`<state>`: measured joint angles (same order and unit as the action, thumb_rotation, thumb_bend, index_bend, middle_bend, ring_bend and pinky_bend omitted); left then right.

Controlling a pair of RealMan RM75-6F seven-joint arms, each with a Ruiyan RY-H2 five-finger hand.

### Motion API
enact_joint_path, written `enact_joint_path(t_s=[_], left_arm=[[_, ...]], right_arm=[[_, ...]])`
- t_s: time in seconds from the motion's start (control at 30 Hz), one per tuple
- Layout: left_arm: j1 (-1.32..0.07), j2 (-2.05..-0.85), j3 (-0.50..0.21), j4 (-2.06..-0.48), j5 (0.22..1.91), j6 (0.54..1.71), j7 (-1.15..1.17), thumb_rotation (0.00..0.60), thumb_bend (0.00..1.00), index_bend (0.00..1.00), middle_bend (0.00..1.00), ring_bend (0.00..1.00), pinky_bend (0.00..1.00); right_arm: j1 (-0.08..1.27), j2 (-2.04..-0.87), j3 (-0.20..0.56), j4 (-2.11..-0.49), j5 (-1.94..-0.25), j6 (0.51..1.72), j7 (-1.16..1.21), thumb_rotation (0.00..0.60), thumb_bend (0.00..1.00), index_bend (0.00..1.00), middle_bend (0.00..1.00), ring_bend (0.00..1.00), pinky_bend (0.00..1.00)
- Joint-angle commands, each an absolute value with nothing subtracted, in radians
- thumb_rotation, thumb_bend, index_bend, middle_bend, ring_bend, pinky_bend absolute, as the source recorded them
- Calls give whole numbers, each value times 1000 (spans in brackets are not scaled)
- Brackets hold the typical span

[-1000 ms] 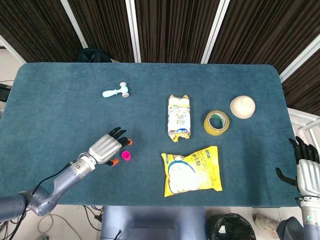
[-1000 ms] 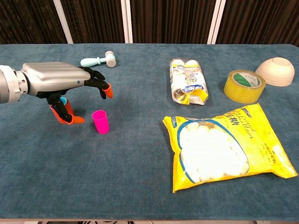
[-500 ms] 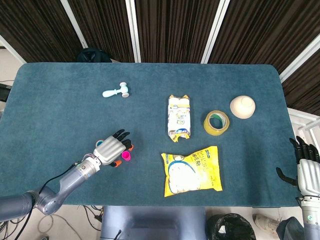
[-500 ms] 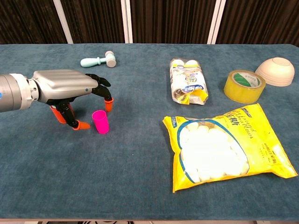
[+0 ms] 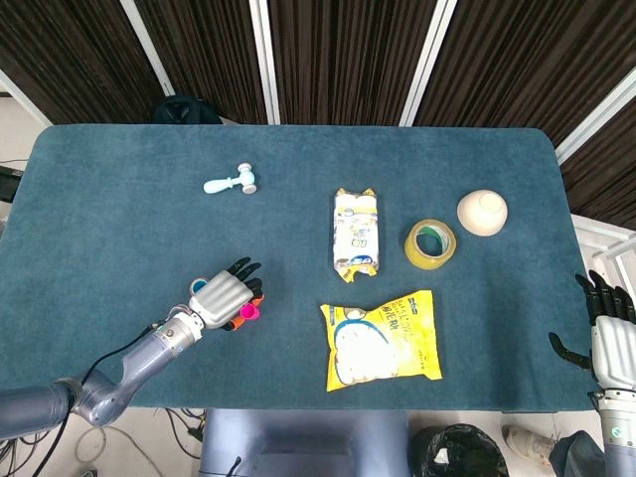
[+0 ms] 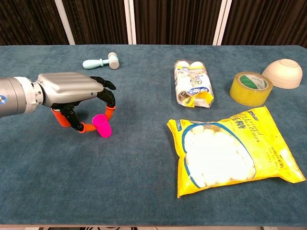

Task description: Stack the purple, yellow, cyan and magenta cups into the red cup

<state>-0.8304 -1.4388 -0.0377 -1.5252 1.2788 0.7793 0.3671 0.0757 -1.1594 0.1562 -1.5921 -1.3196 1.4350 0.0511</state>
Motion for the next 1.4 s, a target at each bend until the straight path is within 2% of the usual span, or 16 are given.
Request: enact_joint_path(t_s=[0.03,0.3,0.83,1.1,1.4], left_arm=[[-831,-1438,-38,-1526,1276,781,369,600,340,479,282,0,0],[-820,-1400,-56,-1566,1287,828,361,600,347,481,284,0,0],[-715,-1182,-35,-1663,1331,946,228,600,346,481,288,0,0],[-682,-1170,-11,-1623,1358,958,158,600,346,480,288,0,0],[-685,-1218,-12,-1537,1376,944,126,600,346,480,288,0,0]], right_arm=[[76,-1159,157,-1592,-1319,1435,52,600,324,106,44,96,3],[76,-1158,155,-1593,-1321,1434,53,600,324,106,44,96,3],[77,-1164,152,-1597,-1324,1433,39,600,324,106,44,96,3],[78,-1167,150,-1596,-1324,1432,32,600,324,106,44,96,3],[81,-1172,147,-1594,-1325,1427,25,600,325,106,44,96,3]])
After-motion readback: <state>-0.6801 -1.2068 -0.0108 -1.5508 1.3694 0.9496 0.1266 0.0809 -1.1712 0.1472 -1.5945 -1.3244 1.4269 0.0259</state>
